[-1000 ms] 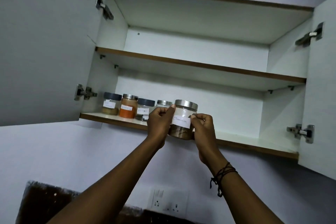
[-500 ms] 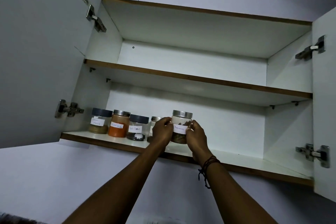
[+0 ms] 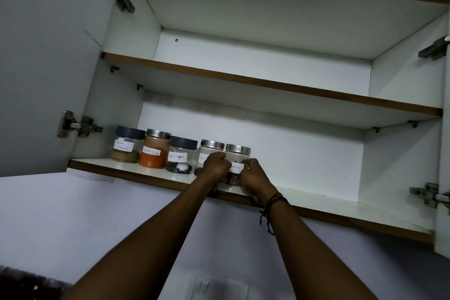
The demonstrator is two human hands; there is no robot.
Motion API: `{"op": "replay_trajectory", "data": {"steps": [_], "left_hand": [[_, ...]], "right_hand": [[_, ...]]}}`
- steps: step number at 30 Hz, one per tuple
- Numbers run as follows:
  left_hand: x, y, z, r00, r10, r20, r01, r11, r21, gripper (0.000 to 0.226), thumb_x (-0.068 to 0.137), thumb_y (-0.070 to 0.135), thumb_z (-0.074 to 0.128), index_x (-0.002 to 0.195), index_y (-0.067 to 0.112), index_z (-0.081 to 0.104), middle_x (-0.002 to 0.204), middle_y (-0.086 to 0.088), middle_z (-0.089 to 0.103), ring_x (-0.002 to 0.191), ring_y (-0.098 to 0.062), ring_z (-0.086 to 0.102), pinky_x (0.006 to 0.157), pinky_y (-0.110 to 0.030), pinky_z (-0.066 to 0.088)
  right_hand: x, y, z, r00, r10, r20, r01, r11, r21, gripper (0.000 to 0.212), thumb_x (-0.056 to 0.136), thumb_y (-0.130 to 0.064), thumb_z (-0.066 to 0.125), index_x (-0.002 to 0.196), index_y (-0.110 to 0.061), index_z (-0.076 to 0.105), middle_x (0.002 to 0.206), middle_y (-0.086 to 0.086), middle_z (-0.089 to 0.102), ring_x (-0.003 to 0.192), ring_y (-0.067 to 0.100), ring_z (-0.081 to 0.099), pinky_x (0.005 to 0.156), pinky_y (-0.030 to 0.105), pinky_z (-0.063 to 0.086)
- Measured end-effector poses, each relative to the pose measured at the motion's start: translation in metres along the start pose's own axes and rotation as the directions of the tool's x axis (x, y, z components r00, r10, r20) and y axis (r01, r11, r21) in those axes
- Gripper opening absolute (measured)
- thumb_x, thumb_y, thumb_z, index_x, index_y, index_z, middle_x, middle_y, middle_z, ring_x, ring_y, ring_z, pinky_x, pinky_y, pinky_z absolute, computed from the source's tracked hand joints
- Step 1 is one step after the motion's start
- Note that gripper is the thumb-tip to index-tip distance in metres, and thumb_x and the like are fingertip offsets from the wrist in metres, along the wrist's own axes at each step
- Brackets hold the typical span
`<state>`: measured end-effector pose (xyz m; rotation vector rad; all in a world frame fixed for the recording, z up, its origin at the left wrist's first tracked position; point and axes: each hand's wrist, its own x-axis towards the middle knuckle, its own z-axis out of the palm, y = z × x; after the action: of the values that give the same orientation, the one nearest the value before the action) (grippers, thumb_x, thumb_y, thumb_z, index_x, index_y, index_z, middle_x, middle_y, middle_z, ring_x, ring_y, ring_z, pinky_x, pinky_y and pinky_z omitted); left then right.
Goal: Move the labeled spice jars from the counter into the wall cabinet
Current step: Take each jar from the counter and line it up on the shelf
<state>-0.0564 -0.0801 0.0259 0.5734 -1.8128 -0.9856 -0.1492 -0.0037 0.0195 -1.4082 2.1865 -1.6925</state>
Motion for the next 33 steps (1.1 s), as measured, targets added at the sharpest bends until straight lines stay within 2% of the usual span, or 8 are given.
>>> {"op": "replay_trajectory", "data": {"steps": [3, 5, 9, 12, 15, 18, 25, 33], "left_hand": [[-0.006, -0.002, 0.002, 1.0, 0.025, -0.011, -0.025, 0.999, 0.027, 0.008, 0.087, 0.005, 0.053, 0.083, 0.007, 0.06, 0.086, -0.012, 0.062, 0.068, -0.013, 0.054, 0.049, -0.02, 0.037], [-0.012, -0.002, 0.002, 0.998, 0.054, -0.032, -0.051, 0.995, 0.083, 0.009, 0.087, 0.01, 0.056, 0.078, 0.01, 0.057, 0.08, -0.005, 0.059, 0.07, -0.015, 0.052, 0.051, -0.023, 0.033], [-0.033, 0.0, 0.003, 0.977, 0.197, -0.087, -0.184, 0.973, 0.139, 0.015, 0.086, 0.015, 0.056, 0.082, 0.003, 0.063, 0.083, -0.009, 0.067, 0.08, -0.023, 0.062, 0.064, -0.029, 0.046], [-0.059, -0.004, 0.007, 0.911, 0.391, -0.131, -0.372, 0.917, 0.146, 0.023, 0.092, 0.015, 0.055, 0.103, 0.006, 0.074, 0.103, -0.007, 0.074, 0.093, -0.017, 0.066, 0.08, -0.026, 0.048], [-0.088, -0.015, 0.008, 0.845, 0.514, -0.149, -0.503, 0.858, 0.11, 0.022, 0.094, 0.015, 0.053, 0.098, 0.008, 0.073, 0.094, -0.004, 0.072, 0.086, -0.015, 0.065, 0.076, -0.029, 0.053], [-0.119, -0.034, 0.015, 0.818, 0.557, -0.146, -0.551, 0.831, 0.079, 0.021, 0.094, 0.015, 0.054, 0.103, 0.011, 0.073, 0.097, 0.001, 0.072, 0.086, -0.004, 0.061, 0.072, -0.011, 0.045], [-0.194, -0.105, 0.043, 0.934, 0.358, -0.01, -0.358, 0.934, -0.014, 0.025, 0.1, 0.016, 0.051, 0.11, 0.013, 0.074, 0.106, 0.003, 0.074, 0.093, -0.002, 0.065, 0.079, -0.006, 0.046], [-0.301, -0.231, 0.073, 0.953, 0.033, 0.301, -0.07, 0.991, 0.112, 0.028, 0.098, 0.01, 0.048, 0.107, 0.009, 0.074, 0.106, -0.007, 0.076, 0.099, -0.019, 0.069, 0.086, -0.027, 0.05]], "right_hand": [[-0.006, -0.002, -0.001, 0.999, -0.01, 0.034, 0.01, 1.0, -0.001, 0.036, 0.084, -0.005, 0.053, 0.121, -0.003, 0.054, 0.118, 0.021, 0.065, 0.102, 0.033, 0.065, 0.085, 0.045, 0.056], [-0.014, -0.005, -0.004, 1.0, -0.011, 0.023, 0.012, 1.0, -0.013, 0.034, 0.086, -0.007, 0.054, 0.12, -0.006, 0.055, 0.117, 0.015, 0.065, 0.104, 0.03, 0.064, 0.088, 0.044, 0.056], [-0.039, -0.01, -0.01, 0.987, -0.117, -0.109, 0.106, 0.989, -0.104, 0.028, 0.087, -0.014, 0.056, 0.114, -0.011, 0.056, 0.102, 0.0, 0.058, 0.09, 0.017, 0.056, 0.061, 0.021, 0.041], [-0.066, -0.008, -0.007, 0.957, -0.187, -0.22, 0.188, 0.982, -0.015, 0.031, 0.088, -0.018, 0.059, 0.119, -0.017, 0.06, 0.107, -0.009, 0.056, 0.087, 0.003, 0.053, 0.066, 0.015, 0.04], [-0.099, -0.003, -0.006, 0.926, -0.205, -0.318, 0.243, 0.967, 0.084, 0.022, 0.091, -0.019, 0.059, 0.112, -0.023, 0.062, 0.106, -0.01, 0.06, 0.088, 0.002, 0.059, 0.068, 0.012, 0.042], [-0.131, 0.021, -0.003, 0.928, -0.208, -0.31, 0.237, 0.97, 0.057, 0.022, 0.092, -0.012, 0.058, 0.112, -0.017, 0.065, 0.106, -0.006, 0.063, 0.094, 0.008, 0.062, 0.074, 0.013, 0.044], [-0.189, 0.096, 0.023, 0.976, -0.04, -0.213, 0.041, 0.999, -0.003, 0.029, 0.096, -0.014, 0.055, 0.124, -0.01, 0.062, 0.125, 0.005, 0.064, 0.113, 0.017, 0.059, 0.09, 0.024, 0.046], [-0.288, 0.229, 0.087, 0.977, 0.209, -0.037, -0.212, 0.963, -0.167, 0.021, 0.094, -0.015, 0.048, 0.107, -0.01, 0.064, 0.109, 0.009, 0.068, 0.098, 0.025, 0.064, 0.073, 0.025, 0.045]]}}
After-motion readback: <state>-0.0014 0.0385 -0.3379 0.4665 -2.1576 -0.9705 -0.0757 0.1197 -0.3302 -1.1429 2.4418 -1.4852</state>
